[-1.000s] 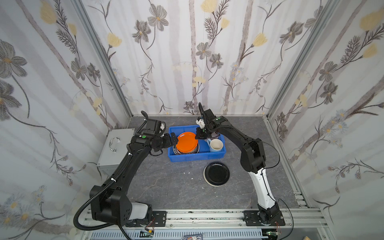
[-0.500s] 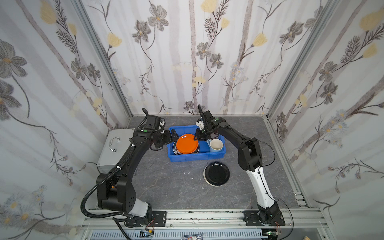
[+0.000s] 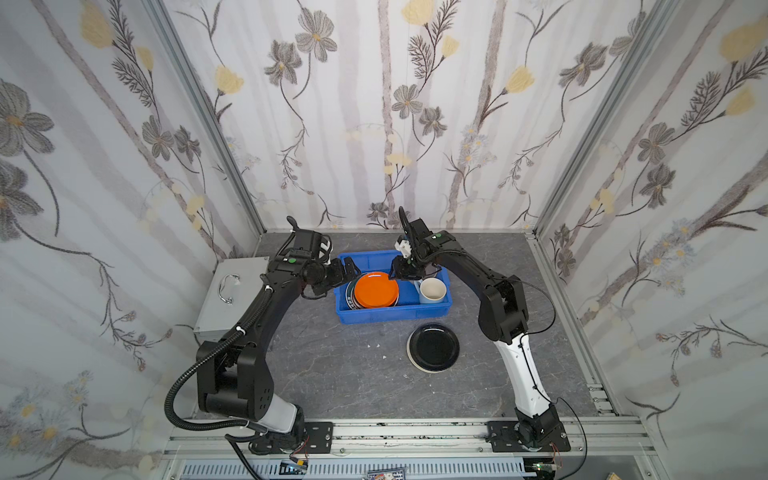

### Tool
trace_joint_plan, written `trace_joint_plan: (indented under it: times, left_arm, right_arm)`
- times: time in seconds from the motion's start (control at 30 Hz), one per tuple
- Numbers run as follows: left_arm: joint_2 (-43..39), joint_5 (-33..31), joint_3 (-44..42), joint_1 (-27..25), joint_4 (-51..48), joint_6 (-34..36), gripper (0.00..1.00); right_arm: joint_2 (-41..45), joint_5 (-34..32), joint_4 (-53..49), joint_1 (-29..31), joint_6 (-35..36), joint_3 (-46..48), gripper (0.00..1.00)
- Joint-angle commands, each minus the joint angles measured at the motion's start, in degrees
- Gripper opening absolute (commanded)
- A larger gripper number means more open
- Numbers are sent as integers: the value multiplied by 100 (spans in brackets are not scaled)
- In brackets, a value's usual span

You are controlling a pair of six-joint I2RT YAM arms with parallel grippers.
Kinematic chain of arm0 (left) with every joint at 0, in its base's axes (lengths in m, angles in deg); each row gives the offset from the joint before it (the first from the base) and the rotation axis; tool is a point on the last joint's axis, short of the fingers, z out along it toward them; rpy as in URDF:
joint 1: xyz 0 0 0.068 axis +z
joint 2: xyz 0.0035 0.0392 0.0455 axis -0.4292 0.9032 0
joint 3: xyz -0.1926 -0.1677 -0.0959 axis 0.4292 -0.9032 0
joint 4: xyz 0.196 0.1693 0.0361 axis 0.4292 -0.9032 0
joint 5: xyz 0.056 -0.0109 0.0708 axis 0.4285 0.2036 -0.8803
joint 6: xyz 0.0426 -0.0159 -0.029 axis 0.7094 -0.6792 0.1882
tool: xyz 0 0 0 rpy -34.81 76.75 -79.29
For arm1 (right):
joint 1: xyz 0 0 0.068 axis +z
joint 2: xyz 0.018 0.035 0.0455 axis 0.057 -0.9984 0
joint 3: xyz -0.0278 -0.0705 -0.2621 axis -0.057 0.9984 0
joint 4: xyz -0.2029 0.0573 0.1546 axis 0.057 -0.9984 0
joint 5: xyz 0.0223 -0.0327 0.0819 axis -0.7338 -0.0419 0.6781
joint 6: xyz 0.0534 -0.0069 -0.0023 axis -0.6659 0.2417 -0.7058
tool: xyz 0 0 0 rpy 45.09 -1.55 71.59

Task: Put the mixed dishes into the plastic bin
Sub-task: 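Carry the orange plate into the bin and lower it onto the plates, then open both grippers and move them back to the black plate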

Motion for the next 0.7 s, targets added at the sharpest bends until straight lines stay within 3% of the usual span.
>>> trace_joint_plan:
  times: [0.0,0.13,0.23,0.4,0.67]
  left_arm:
    - [-173,67,-111,-10,100,-106,100]
    - [-397,17,-364,-167,65,-175,100]
    - [-551,-118,-533,-492,48,-313,95]
    - [-613,-636,-769,-1541,84,-713,74]
    - [-712,-1530,-1386,-3197,598,-1652,72]
  right_arm:
    - [316,-88,-83,-14,191,-52,51]
    - [817,-257,-295,-17,322,-29,47]
    - [1446,-424,-422,-17,425,340,41]
    - [3126,-720,-48,-17,400,2279,38]
    - [5596,-807,770,-35,-93,5660,39]
